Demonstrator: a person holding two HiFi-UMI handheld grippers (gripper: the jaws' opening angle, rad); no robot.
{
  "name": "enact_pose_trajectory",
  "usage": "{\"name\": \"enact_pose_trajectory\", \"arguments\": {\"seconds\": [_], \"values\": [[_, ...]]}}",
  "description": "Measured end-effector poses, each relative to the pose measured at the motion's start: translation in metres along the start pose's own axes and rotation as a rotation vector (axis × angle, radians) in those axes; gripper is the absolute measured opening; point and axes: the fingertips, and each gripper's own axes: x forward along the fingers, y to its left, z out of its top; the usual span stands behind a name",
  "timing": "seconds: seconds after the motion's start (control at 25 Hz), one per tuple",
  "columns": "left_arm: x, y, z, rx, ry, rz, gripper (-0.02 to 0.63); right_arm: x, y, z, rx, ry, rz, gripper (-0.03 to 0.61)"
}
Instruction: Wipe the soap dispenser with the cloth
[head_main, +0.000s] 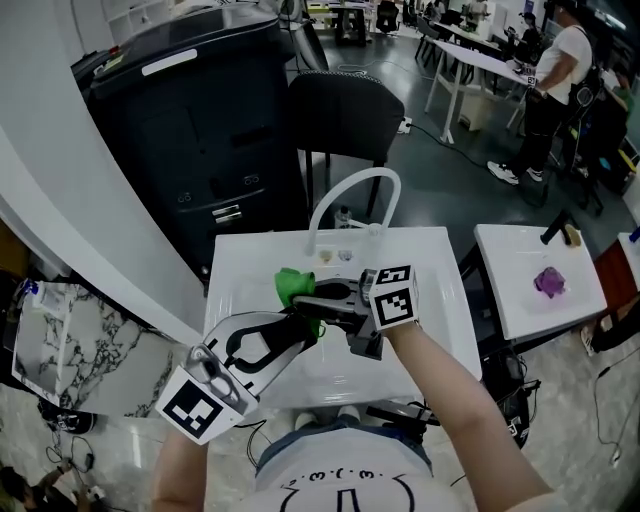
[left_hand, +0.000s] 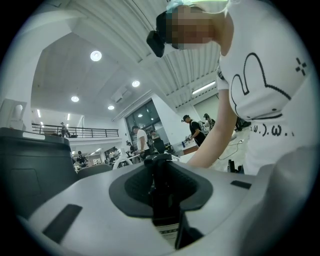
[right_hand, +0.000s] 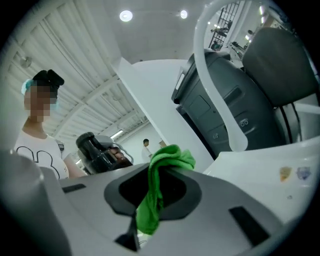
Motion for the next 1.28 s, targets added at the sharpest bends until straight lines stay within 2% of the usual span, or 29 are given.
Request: {"name": "enact_pose_trajectory", "arguments": {"seconds": [0.12,0.24,0.4,0.76,0.92,1.08,1.28], "values": [[0.003,-0.001,0.004,0.001,-0.014,0.001,0.097,0.004,-0.011,-0.01,0.05,-0.009,-0.035,0.049],[0.009,-0.012,0.004,0.084,0.005,-0.036,0.098,-0.003,-0.023,-0.019,0.042,0.011,-0.105,0.049],[0.015,-0.034,-0.01,0.298,0.076,-0.124,0.098,-0.031,-0.032,-0.012,-0.013,0.039,-0.183,0.049],[0.023,-0.057,-0.059,0.75,0.246,-0.28,0.099,-0.067,-0.002,0.032,-0.215,0.064,-0.213,0.049],[0.024,-0.055,-0.07,0.827,0.27,-0.307,0.1,-0.057,0.013,0.032,-0.341,0.185,-0.218,0.049],[0.029,-0.063,-0.07,0.892,0.26,-0.344,0.1,-0.037,0.029,0.017,-0.478,0.351,-0.158,0.049],[0.028,-0.072,-0.076,0.957,0.266,-0.384,0.101,-0.023,0.029,-0.001,-0.547,0.532,-0.087,0.049]]}}
